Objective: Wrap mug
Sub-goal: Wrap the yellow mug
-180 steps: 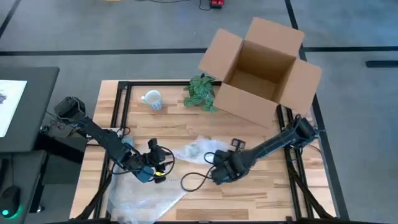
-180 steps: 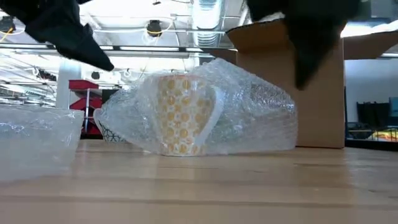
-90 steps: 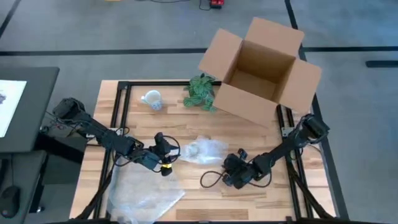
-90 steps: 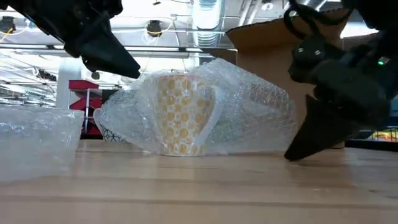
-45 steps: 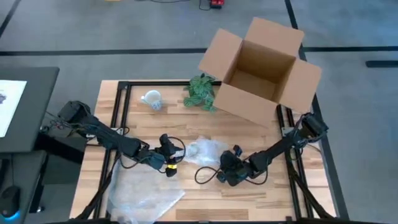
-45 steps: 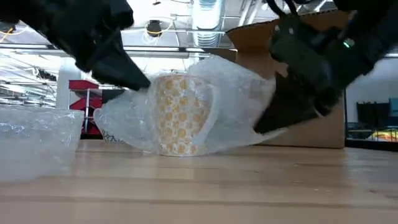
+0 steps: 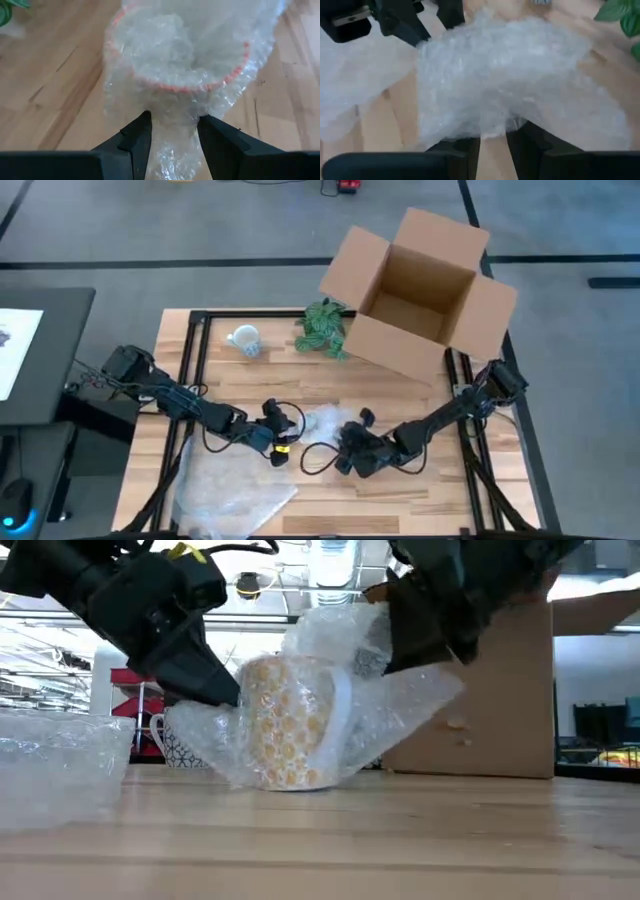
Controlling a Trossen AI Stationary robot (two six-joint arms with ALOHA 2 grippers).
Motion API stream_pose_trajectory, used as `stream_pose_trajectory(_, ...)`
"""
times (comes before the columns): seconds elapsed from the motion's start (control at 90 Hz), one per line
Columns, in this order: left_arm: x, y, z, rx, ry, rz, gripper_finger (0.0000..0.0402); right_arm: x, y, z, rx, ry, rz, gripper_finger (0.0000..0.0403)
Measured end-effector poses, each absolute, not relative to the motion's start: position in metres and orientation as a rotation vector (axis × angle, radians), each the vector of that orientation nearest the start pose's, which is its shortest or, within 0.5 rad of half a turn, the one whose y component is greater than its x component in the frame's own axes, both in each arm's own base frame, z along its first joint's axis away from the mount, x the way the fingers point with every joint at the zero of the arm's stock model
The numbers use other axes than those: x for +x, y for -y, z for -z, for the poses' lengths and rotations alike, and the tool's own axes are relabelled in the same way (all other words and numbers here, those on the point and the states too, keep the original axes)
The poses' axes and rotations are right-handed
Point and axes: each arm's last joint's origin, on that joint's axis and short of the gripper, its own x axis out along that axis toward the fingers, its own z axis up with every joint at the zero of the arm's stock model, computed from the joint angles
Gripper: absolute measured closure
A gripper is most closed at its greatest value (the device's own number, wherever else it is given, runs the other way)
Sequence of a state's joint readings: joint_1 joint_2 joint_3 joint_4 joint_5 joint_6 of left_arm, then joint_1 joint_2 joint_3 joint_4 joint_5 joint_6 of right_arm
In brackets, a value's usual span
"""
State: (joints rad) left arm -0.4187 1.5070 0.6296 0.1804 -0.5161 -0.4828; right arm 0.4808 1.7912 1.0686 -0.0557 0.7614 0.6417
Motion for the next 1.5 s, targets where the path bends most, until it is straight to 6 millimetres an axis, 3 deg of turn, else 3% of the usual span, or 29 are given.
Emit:
stream_pose_trajectory(0.289, 0.261, 0.102, -0.161, -0.145, -0.587, -0.192, 0.0263, 0.337, -0.155, -0.193, 0.146, -0.518, 0.437, 0.0321)
stream_pose_trajectory(0.711, 0.258, 0.116, -0.205, -0.134, -0.559, -0.087, 0.0263, 0.327, -0.158, -0.187, 0.153, -0.584, 0.46, 0.0321)
stream_pose_trajectory(0.911, 0.277, 0.13, -0.222, -0.164, -0.34, 0.256, 0.0263, 0.328, -0.158, -0.187, 0.154, -0.583, 0.461, 0.0321)
stream_pose_trajectory(1.144, 0.3, 0.106, -0.215, -0.163, -0.275, 0.164, 0.0263, 0.328, -0.158, -0.187, 0.156, -0.581, 0.46, 0.0321)
stream_pose_trajectory(1.344, 0.329, 0.098, -0.204, -0.178, -0.321, 0.197, 0.0263, 0.328, -0.158, -0.187, 0.156, -0.581, 0.46, 0.0321)
stream_pose_trajectory(1.5, 0.349, 0.089, -0.196, -0.196, -0.436, 0.094, 0.0263, 0.328, -0.158, -0.187, 0.154, -0.583, 0.46, 0.0321)
